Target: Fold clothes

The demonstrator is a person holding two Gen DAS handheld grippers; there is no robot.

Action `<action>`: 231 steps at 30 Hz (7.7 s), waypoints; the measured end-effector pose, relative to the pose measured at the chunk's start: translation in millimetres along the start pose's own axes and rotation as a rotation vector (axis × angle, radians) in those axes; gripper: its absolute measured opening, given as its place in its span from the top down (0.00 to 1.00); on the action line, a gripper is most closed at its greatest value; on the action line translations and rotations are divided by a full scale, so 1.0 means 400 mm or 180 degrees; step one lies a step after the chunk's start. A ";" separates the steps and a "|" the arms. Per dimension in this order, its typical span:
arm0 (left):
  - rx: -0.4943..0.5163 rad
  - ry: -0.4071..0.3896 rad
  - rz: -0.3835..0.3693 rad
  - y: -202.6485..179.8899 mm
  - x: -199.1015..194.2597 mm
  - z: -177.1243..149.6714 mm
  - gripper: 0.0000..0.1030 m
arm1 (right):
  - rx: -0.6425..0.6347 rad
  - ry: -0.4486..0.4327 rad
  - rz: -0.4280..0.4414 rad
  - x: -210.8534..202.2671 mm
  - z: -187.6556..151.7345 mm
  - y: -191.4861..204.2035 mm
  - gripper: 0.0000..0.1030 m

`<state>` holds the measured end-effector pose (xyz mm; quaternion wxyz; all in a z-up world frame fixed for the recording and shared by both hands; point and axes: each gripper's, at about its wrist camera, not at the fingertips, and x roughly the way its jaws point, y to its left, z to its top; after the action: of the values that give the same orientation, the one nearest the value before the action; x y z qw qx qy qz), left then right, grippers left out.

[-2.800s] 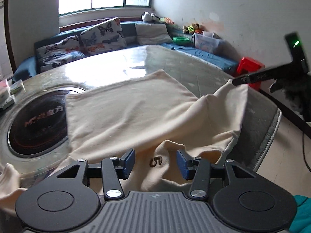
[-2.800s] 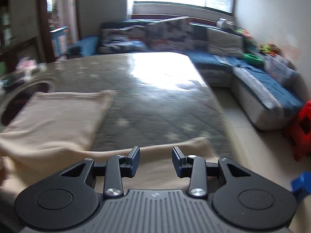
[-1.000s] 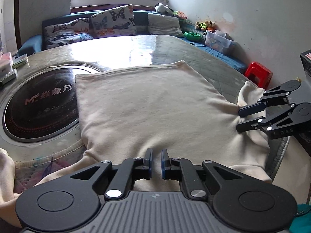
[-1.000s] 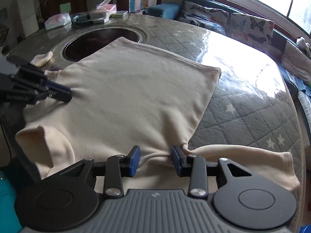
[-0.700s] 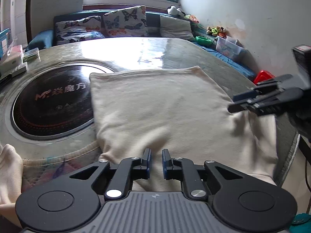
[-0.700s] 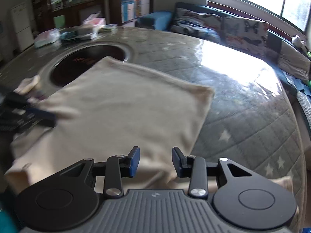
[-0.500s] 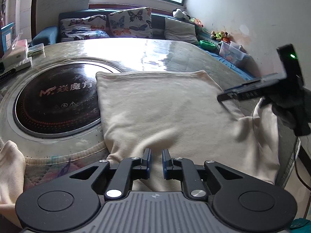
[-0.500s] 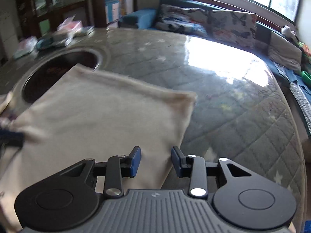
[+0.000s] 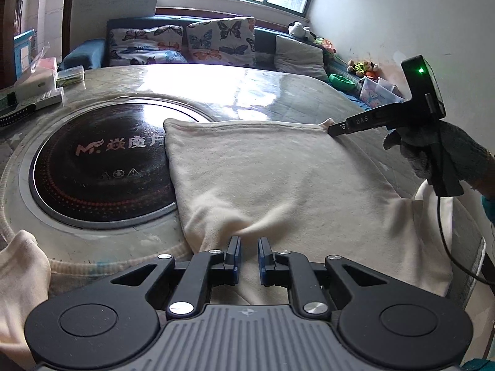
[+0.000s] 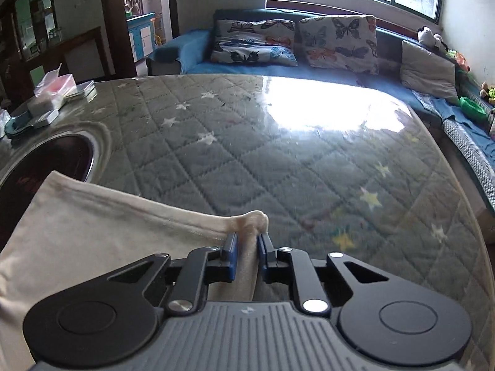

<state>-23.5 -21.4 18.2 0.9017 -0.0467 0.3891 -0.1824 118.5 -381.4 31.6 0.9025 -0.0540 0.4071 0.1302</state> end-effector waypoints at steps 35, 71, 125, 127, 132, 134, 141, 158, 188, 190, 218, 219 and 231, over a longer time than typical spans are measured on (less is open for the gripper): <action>0.0097 -0.0014 0.1159 0.172 0.239 0.324 0.97 | -0.0265 -0.0067 0.0027 0.055 0.070 0.016 0.85; 0.0390 -0.0041 0.0972 0.094 0.186 0.296 0.90 | -0.0765 -0.0123 0.0246 -0.086 0.008 0.113 0.74; 0.1614 -0.0072 -0.0372 -0.399 0.049 -0.113 0.61 | 0.1119 -0.0372 -0.1007 -0.398 -0.430 -0.327 0.96; 0.1606 -0.0079 -0.0381 -0.397 0.049 -0.115 0.61 | 0.1090 -0.0402 -0.1114 -0.405 -0.428 -0.322 0.96; 0.1573 -0.0083 -0.0379 -0.395 0.045 -0.119 0.58 | 0.0923 -0.0347 -0.1256 -0.372 -0.444 -0.314 0.95; 0.1566 -0.0082 -0.0371 -0.392 0.038 -0.120 0.57 | 0.0913 -0.0338 -0.1262 -0.373 -0.440 -0.314 0.91; 0.1382 -0.0189 -0.0275 -0.348 -0.021 -0.122 0.45 | 0.0667 -0.0427 -0.1092 -0.431 -0.394 -0.259 0.75; 0.0224 -0.0716 0.1303 -0.002 -0.230 -0.074 0.33 | -0.0761 -0.0365 0.0473 -0.366 -0.228 0.210 0.55; -0.0715 -0.1304 0.1779 0.304 -0.337 -0.085 0.91 | -0.1436 -0.0167 0.0879 -0.295 -0.199 0.428 0.55; -0.0699 -0.1260 0.1821 0.314 -0.327 -0.089 0.91 | -0.1481 -0.0146 0.0907 -0.289 -0.199 0.444 0.55; -0.0831 -0.1411 0.1489 0.307 -0.365 -0.056 0.90 | -0.1845 -0.0031 0.1639 -0.201 -0.183 0.694 0.55; -0.0827 -0.1427 0.1467 0.300 -0.370 -0.051 0.90 | -0.1800 -0.0015 0.1656 -0.195 -0.180 0.694 0.55; -0.0502 -0.1644 0.1088 0.139 -0.409 0.025 0.90 | -0.1716 -0.0083 0.1758 -0.243 -0.196 0.666 0.52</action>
<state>-103.0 89.3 124.6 0.9819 -0.0951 0.1626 0.0203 -74.0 -160.2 54.6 0.7919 -0.1760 0.3459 0.4714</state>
